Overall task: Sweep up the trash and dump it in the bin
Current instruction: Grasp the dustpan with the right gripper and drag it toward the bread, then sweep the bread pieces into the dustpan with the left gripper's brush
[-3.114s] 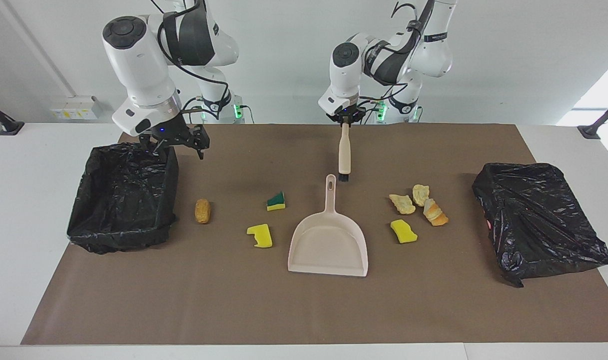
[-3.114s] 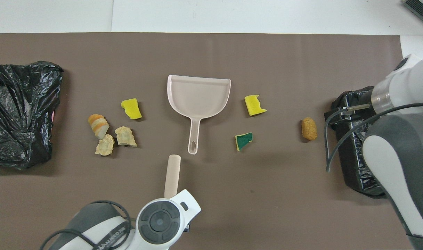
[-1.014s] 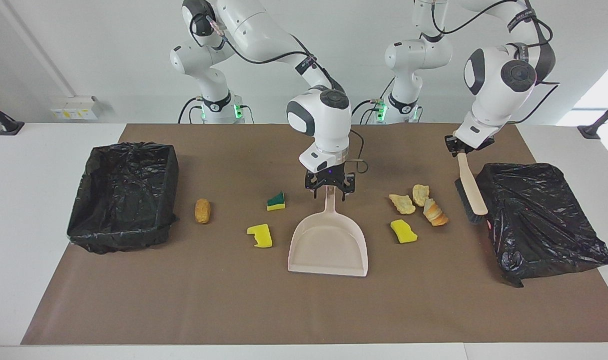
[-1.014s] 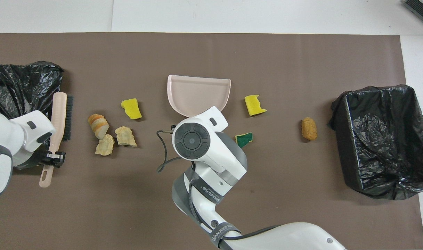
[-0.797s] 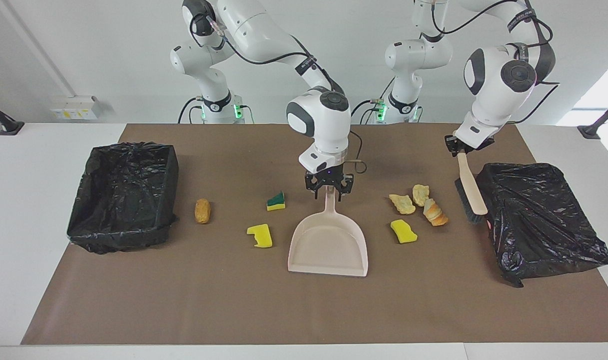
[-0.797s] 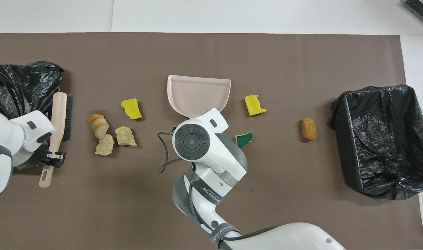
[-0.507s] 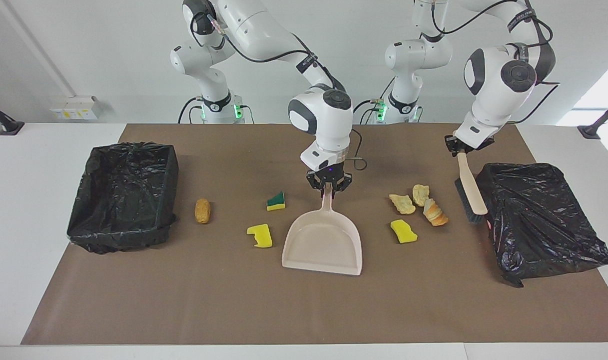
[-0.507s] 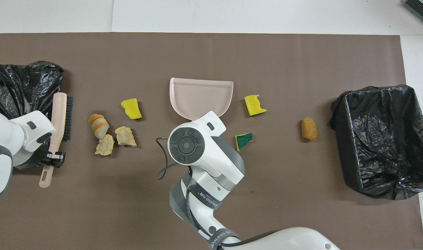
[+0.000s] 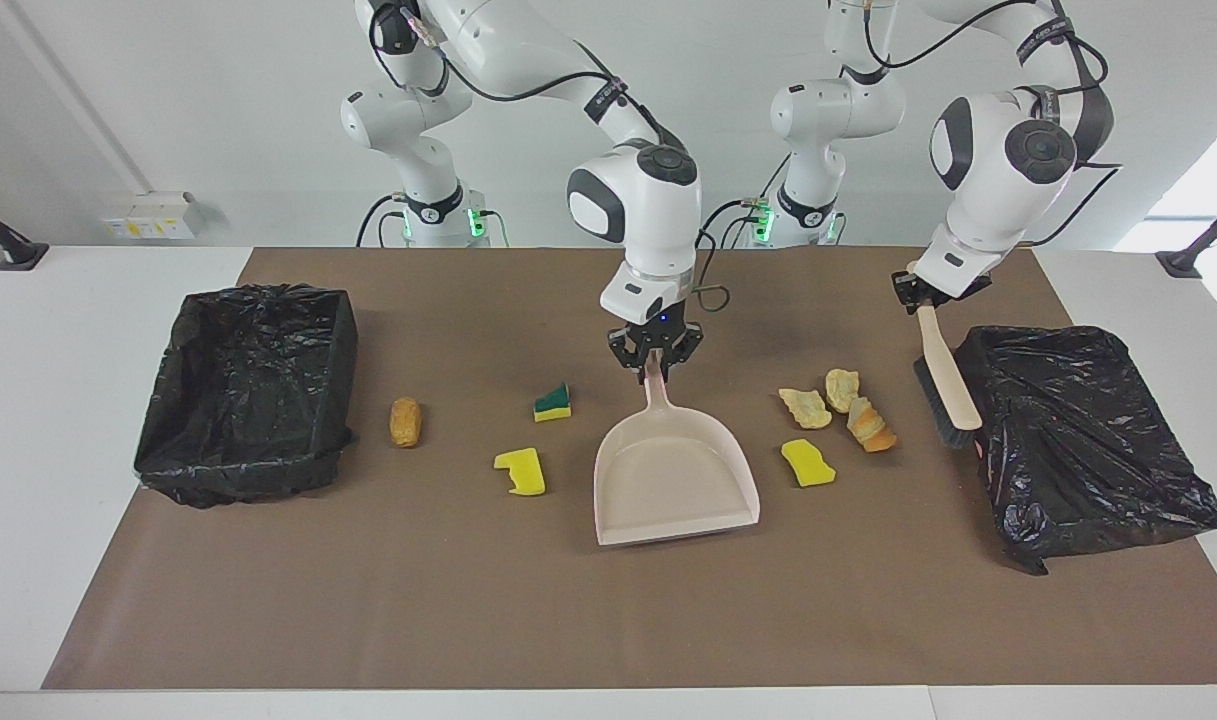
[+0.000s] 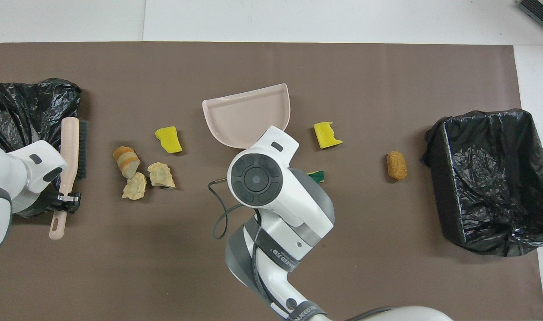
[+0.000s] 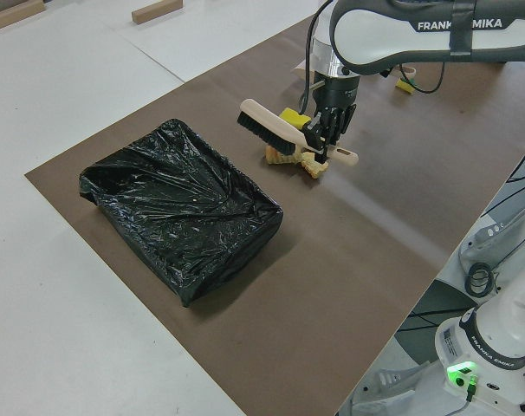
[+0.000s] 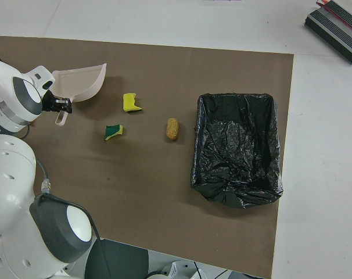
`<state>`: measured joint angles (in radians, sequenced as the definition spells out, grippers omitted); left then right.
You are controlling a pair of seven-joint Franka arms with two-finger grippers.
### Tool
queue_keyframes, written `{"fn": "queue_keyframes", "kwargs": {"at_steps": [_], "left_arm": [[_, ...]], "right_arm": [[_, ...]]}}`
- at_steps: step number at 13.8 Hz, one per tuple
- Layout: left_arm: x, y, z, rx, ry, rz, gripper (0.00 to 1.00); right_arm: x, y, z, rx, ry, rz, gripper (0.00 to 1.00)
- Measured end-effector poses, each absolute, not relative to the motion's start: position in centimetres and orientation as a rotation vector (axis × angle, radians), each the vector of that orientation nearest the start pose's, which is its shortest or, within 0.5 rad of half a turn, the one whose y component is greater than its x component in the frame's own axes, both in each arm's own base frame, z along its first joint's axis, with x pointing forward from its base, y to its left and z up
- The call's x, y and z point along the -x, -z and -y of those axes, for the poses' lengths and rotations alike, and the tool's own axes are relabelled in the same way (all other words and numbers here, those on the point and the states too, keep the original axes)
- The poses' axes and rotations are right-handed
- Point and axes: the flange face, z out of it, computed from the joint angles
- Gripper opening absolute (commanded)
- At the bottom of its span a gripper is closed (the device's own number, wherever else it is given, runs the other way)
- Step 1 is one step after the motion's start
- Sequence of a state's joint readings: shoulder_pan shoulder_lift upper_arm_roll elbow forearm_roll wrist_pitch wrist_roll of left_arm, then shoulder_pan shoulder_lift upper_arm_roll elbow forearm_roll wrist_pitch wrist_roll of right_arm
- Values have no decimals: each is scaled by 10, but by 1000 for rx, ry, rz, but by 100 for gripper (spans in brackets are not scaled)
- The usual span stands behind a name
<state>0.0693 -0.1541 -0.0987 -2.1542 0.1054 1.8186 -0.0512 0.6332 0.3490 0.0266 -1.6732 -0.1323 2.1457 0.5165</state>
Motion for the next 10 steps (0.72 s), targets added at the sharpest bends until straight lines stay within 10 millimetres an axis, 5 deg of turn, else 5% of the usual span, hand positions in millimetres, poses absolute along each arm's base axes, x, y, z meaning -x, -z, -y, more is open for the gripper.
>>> {"fn": "queue_keyframes", "kwargs": {"at_steps": [5, 10], "left_arm": [[-501, -408, 5, 2999, -303, 168, 0], [-496, -368, 35, 3003, -382, 122, 0]], "right_arm": [[-534, -444, -349, 3041, 29, 1062, 0], [-552, -417, -297, 2767, -80, 1646, 0]]}}
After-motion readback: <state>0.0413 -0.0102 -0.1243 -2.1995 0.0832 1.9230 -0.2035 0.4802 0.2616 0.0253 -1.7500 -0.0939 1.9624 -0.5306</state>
